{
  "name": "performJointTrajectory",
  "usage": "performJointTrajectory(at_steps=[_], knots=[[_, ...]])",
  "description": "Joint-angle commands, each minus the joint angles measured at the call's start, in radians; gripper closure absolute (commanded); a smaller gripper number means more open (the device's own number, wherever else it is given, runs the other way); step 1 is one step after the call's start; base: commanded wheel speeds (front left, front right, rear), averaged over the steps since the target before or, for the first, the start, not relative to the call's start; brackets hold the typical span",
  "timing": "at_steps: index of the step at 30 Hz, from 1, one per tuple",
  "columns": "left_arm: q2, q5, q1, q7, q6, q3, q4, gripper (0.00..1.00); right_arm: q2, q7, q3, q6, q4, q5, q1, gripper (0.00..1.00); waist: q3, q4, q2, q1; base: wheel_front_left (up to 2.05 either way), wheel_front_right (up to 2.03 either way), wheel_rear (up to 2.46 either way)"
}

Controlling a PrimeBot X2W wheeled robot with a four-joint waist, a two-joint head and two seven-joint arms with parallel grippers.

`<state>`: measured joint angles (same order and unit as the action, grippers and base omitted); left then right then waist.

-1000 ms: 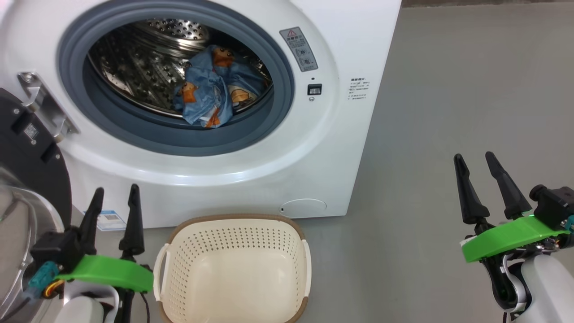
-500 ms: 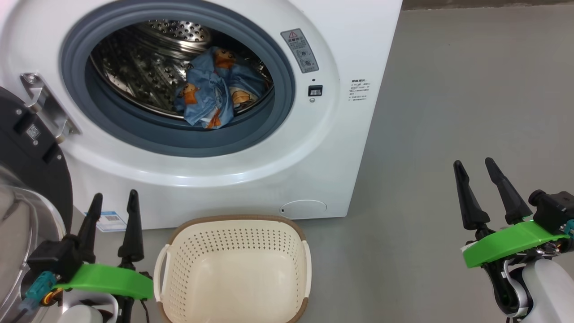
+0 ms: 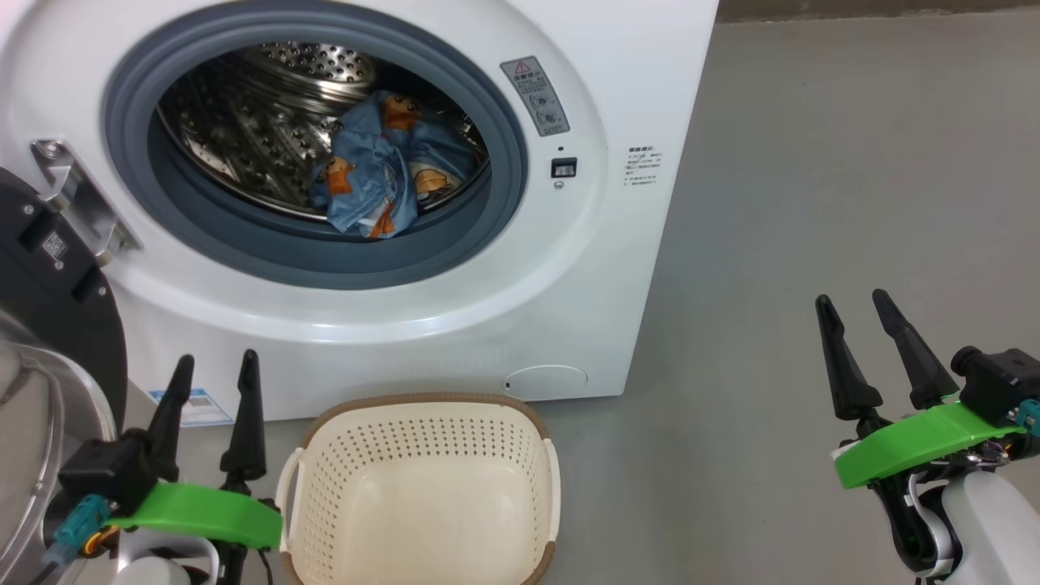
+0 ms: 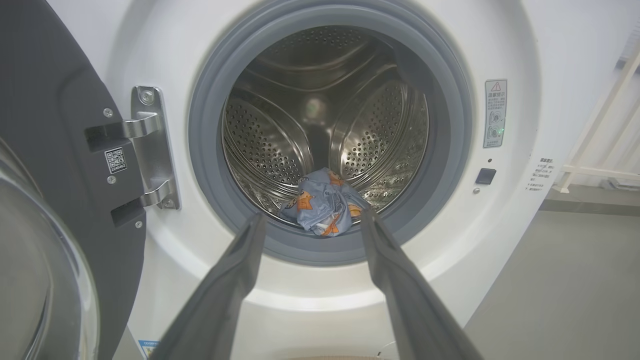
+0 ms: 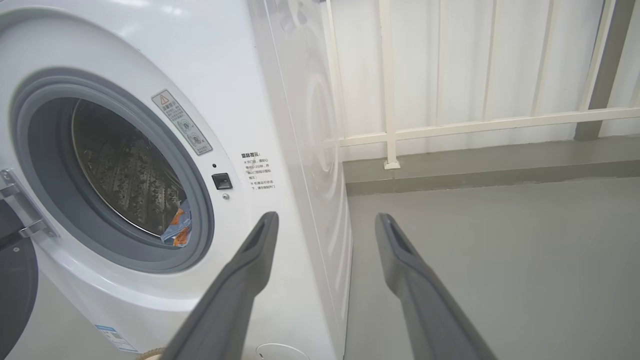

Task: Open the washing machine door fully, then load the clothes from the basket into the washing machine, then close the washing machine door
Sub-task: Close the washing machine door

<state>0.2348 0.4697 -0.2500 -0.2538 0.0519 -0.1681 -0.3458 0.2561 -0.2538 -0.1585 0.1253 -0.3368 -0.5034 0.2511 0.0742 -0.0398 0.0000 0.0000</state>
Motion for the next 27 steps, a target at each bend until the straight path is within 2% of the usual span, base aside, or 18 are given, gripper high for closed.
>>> performJointTrajectory(at_steps=[1,14,27], knots=[[0.032,-0.002,-0.012,0.003,-0.004,0.030,0.023,0.00,0.019,-0.008,-0.019,0.005,0.019,-0.005,0.006,0.00,0.000,0.000,0.0000,0.0000,0.00,0.00,0.00],[0.030,0.014,-0.011,0.002,-0.006,0.024,0.017,0.00,0.024,-0.008,-0.031,0.005,0.012,-0.013,0.006,0.00,-0.011,0.000,0.0000,0.0000,-0.16,0.16,0.00],[0.030,0.021,-0.008,-0.001,-0.014,0.025,0.026,0.00,0.023,-0.008,-0.024,0.005,0.011,-0.013,0.008,0.00,-0.008,-0.001,0.0000,0.0000,-1.45,1.45,0.00]])
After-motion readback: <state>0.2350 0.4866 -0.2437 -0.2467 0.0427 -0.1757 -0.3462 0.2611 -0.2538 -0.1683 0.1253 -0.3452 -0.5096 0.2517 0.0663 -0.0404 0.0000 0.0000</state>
